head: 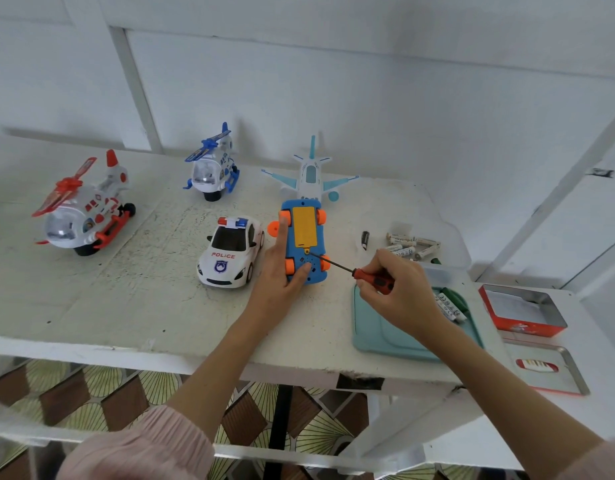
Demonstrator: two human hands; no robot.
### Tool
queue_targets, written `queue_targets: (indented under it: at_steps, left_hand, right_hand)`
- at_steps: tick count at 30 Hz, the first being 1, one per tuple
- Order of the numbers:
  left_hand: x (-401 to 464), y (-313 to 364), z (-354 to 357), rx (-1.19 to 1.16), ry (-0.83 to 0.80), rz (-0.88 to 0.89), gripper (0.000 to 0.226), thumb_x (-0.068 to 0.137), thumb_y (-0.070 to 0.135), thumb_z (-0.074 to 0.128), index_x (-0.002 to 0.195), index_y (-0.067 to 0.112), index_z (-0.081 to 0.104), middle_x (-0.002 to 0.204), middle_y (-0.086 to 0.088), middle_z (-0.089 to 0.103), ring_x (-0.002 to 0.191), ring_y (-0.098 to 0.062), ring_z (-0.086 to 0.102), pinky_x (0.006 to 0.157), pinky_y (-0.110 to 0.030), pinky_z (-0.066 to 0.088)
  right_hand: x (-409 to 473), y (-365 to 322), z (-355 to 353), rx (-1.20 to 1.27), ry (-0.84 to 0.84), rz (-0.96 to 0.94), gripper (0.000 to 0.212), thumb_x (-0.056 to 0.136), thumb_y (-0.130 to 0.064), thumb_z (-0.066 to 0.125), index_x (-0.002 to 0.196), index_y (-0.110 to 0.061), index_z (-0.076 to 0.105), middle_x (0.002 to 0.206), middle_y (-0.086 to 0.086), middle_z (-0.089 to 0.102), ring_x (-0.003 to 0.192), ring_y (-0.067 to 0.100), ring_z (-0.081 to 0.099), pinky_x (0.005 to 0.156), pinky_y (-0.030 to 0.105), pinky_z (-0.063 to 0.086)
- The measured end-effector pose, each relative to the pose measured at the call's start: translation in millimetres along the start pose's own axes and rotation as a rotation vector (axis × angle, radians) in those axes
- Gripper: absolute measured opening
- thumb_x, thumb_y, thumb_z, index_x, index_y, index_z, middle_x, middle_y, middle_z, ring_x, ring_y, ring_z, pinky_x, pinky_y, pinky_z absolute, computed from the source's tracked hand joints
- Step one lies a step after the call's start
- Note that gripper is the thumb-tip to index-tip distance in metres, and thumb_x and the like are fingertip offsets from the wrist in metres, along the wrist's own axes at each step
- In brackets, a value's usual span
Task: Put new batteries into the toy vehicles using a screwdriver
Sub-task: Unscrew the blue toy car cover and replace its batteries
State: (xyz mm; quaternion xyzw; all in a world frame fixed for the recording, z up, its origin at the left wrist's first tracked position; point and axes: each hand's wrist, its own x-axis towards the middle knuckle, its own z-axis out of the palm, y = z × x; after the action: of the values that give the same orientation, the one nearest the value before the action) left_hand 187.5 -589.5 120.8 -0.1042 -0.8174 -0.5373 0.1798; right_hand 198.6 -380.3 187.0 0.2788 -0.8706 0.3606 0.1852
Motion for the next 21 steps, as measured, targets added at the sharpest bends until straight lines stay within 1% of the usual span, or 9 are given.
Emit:
queue_targets:
  at_steps: [2, 4, 5, 9, 12, 16, 17, 21]
  left_hand:
    - [0.1, 0.1, 0.0, -0.005, -0.002, 0.0, 0.082, 0.089, 0.047, 0.049, 0.152, 0.034, -0.003, 0.131, 0.036, 0.032, 0.123, -0.009, 0.047, 0.102, -0.038, 0.046]
    - [0.2, 1.2, -0.1, -0.008, 0.002, 0.002, 0.082, 0.089, 0.046, 0.049, 0.151, 0.032, -0.003, 0.128, 0.042, 0.031, 0.121, -0.003, 0.047, 0.1, -0.03, 0.045]
    - [0.1, 0.7, -0.1, -0.009, 0.003, 0.004, 0.082, 0.089, 0.046, 0.049, 0.152, 0.031, -0.003, 0.129, 0.041, 0.031, 0.121, -0.003, 0.047, 0.1, -0.03, 0.045]
    - [-0.1, -1.2, -0.3, -0.006, -0.003, 0.004, 0.084, 0.089, 0.047, 0.049, 0.153, 0.03, -0.003, 0.133, 0.028, 0.034, 0.124, -0.01, 0.047, 0.102, -0.036, 0.045]
    - [-0.8, 1.0, 0.2, -0.005, 0.005, -0.005, 0.083, 0.089, 0.047, 0.049, 0.152, 0.032, -0.002, 0.131, 0.029, 0.034, 0.123, -0.01, 0.047, 0.101, -0.036, 0.046]
    - [-0.3, 1.9, -0.3, 0.001, 0.005, 0.016, 0.084, 0.089, 0.045, 0.05, 0.153, 0.025, -0.002, 0.131, 0.03, 0.035, 0.122, -0.012, 0.049, 0.101, -0.04, 0.047]
    - [-0.4, 1.5, -0.3, 0.006, 0.003, 0.016, 0.084, 0.089, 0.045, 0.05, 0.153, 0.025, -0.002, 0.131, 0.03, 0.035, 0.122, -0.012, 0.049, 0.101, -0.041, 0.047]
    - [-1.2, 1.8, 0.3, 0.015, 0.004, 0.001, 0.083, 0.089, 0.049, 0.049, 0.152, 0.033, -0.003, 0.132, 0.025, 0.035, 0.124, -0.011, 0.047, 0.102, -0.039, 0.047]
  right_hand:
    - [-0.6, -0.5, -0.4, 0.004, 0.001, 0.003, 0.013, 0.071, -0.018, 0.062, 0.07, -0.021, 0.049, 0.059, -0.005, 0.055, 0.051, 0.013, 0.05, 0.047, 0.031, 0.045]
    - [-1.2, -1.0, -0.9, 0.012, 0.004, 0.005, 0.012, 0.071, -0.019, 0.061, 0.07, -0.021, 0.049, 0.059, -0.005, 0.056, 0.051, 0.013, 0.05, 0.047, 0.029, 0.044]
    - [-1.4, -1.3, -1.0, 0.014, 0.001, 0.004, 0.012, 0.071, -0.018, 0.061, 0.07, -0.021, 0.049, 0.059, -0.005, 0.056, 0.051, 0.013, 0.05, 0.047, 0.029, 0.044]
    - [-1.6, -2.6, -0.7, -0.008, -0.023, 0.01, 0.011, 0.072, -0.019, 0.061, 0.071, -0.019, 0.051, 0.061, -0.002, 0.057, 0.053, 0.015, 0.051, 0.049, 0.032, 0.046]
    - [-1.3, -2.8, -0.9, -0.015, -0.026, 0.025, 0.012, 0.072, -0.016, 0.064, 0.072, -0.018, 0.051, 0.062, -0.002, 0.059, 0.054, 0.016, 0.053, 0.049, 0.034, 0.047]
    - [-2.0, -4.0, -1.5, -0.015, -0.015, 0.019, 0.015, 0.072, -0.015, 0.065, 0.071, -0.019, 0.051, 0.061, -0.006, 0.057, 0.052, 0.013, 0.051, 0.048, 0.027, 0.045]
    - [-2.0, -4.0, -1.7, -0.016, -0.015, 0.023, 0.015, 0.072, -0.013, 0.066, 0.071, -0.018, 0.051, 0.061, -0.006, 0.057, 0.052, 0.013, 0.051, 0.048, 0.028, 0.045]
    - [-1.2, -3.6, -1.9, -0.037, -0.034, 0.048, 0.017, 0.074, -0.01, 0.068, 0.072, -0.016, 0.053, 0.062, -0.004, 0.058, 0.053, 0.014, 0.052, 0.05, 0.032, 0.048]
